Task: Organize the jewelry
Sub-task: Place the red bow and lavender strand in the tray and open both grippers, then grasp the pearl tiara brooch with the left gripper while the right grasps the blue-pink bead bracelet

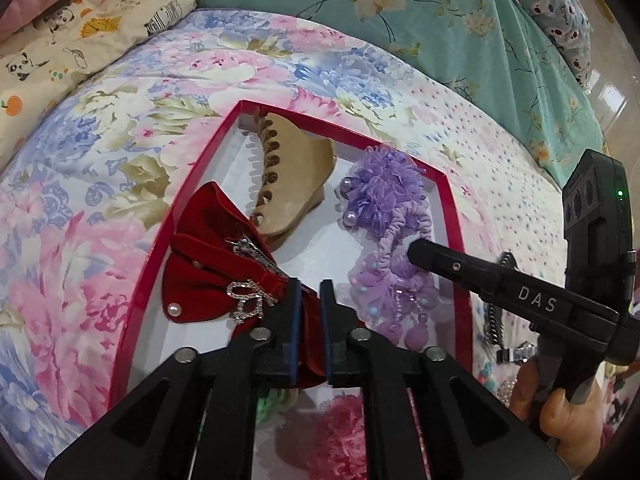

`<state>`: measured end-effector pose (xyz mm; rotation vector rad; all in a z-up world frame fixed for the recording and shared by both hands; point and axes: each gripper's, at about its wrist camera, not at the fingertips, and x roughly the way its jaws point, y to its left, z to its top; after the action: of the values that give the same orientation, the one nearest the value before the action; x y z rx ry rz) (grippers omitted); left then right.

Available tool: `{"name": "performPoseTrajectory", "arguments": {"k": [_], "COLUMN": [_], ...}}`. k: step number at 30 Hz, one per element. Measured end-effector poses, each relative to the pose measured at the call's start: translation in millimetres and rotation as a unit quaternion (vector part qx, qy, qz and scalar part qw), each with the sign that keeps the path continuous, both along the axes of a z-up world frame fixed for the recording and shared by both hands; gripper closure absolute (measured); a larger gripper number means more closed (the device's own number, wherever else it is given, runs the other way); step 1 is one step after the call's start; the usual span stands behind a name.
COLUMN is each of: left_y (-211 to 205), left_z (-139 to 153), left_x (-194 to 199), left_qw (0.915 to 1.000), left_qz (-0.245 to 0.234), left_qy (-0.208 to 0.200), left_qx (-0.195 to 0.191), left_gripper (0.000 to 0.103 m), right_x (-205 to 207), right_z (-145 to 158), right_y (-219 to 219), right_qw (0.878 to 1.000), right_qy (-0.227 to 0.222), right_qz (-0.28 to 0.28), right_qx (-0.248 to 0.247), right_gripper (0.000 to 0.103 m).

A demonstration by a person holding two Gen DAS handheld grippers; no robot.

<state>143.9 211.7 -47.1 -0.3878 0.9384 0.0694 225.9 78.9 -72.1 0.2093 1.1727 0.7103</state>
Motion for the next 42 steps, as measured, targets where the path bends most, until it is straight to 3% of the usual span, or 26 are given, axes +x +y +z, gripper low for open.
{"name": "performPoseTrajectory", "arguments": {"k": [2, 6, 8, 9, 20, 42], "left_y": [-2, -8, -11, -12, -21, -74], "left_z": [1, 6, 10, 14, 30, 62], "left_x": [0, -1, -3, -5, -20, -52], "left_qw": [1.0, 0.9999, 0.9999, 0.9998, 0.9996, 0.9972], "left_qz": [-0.004, -0.012, -0.01, -0.009, -0.018, -0.061], "left_qy": [0.0, -0.003, -0.008, -0.012, -0.021, -0.043], "left_qx": [-0.004, -0.002, 0.008, 0.014, 0.004, 0.008], "left_gripper": [0.082, 0.065, 0.049, 0.048, 0.048, 0.042], "right_x": [0, 0, -1, -2, -9, -61], "right_z": [2, 5, 9, 12, 38, 40], "right_y": [-1, -3, -6, -9, -76, -206], "right_qw": [1.0, 1.0, 1.0, 1.0, 0.997, 0.988], "right_qy": [-0.002, -0.003, -0.004, -0.005, -0.013, -0.003], "right_qz": [-0.003, -0.004, -0.006, -0.009, -0.063, -0.154], "right_qx": [0.005, 0.009, 0.013, 0.018, 0.037, 0.017], "right_gripper": [0.07, 0.067, 0.067, 0.067, 0.064, 0.06]}}
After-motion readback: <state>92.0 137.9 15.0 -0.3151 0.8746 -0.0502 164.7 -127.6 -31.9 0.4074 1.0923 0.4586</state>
